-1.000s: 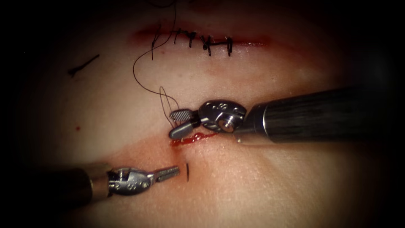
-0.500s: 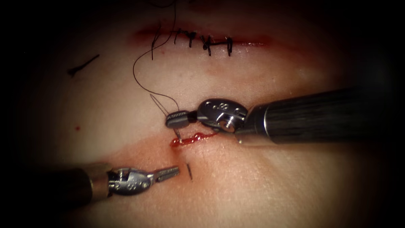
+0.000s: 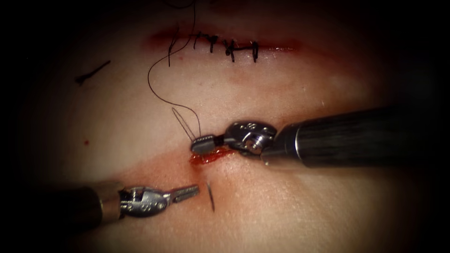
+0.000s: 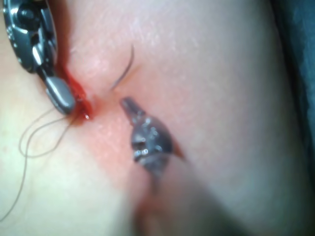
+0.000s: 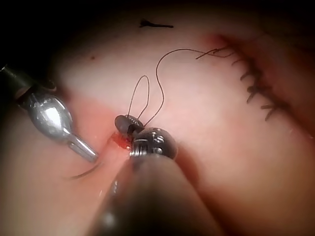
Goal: Wound Closure
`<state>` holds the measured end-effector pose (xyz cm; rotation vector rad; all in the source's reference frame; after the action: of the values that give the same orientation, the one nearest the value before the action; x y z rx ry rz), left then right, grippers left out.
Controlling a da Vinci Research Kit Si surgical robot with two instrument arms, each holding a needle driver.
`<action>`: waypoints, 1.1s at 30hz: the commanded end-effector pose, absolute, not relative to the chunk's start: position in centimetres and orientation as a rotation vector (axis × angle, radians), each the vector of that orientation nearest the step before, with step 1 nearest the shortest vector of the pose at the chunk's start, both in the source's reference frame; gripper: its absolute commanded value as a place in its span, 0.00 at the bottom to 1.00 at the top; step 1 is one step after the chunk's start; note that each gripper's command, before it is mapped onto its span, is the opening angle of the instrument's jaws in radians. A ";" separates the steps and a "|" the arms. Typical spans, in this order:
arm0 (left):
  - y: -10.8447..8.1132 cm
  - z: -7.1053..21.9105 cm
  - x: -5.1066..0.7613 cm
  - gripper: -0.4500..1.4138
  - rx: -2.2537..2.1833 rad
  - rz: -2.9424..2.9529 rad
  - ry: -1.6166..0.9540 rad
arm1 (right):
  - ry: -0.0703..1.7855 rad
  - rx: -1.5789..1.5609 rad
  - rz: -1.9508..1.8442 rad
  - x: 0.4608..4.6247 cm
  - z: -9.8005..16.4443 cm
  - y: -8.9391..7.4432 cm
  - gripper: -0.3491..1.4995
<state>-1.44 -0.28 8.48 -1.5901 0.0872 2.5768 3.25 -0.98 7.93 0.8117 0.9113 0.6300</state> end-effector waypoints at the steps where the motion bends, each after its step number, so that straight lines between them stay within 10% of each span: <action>1: -0.3 8.5 -1.51 0.00 -1.592 2.575 0.083 | 0.900 0.827 0.627 3.31 8.0 -1.1 0.00; 8: -0.3 8.5 -1.51 0.02 -1.590 2.570 0.078 | 0.890 0.853 0.640 3.33 7.9 -1.0 0.00; 15: -0.4 8.4 -1.54 0.44 -1.596 2.579 0.084 | 1.003 0.652 0.714 3.12 7.9 -0.7 0.79; 19: -0.4 8.3 -1.57 0.68 -1.613 2.596 0.117 | 0.991 0.587 0.711 2.88 7.8 -0.5 0.86; 33: -0.3 8.3 -1.68 0.78 -1.571 2.631 0.257 | 0.976 0.551 0.731 2.51 7.8 -0.5 0.90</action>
<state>-1.64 -0.25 8.21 -1.5653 0.2668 2.6344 2.46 -0.46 7.73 0.5470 0.9755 0.7305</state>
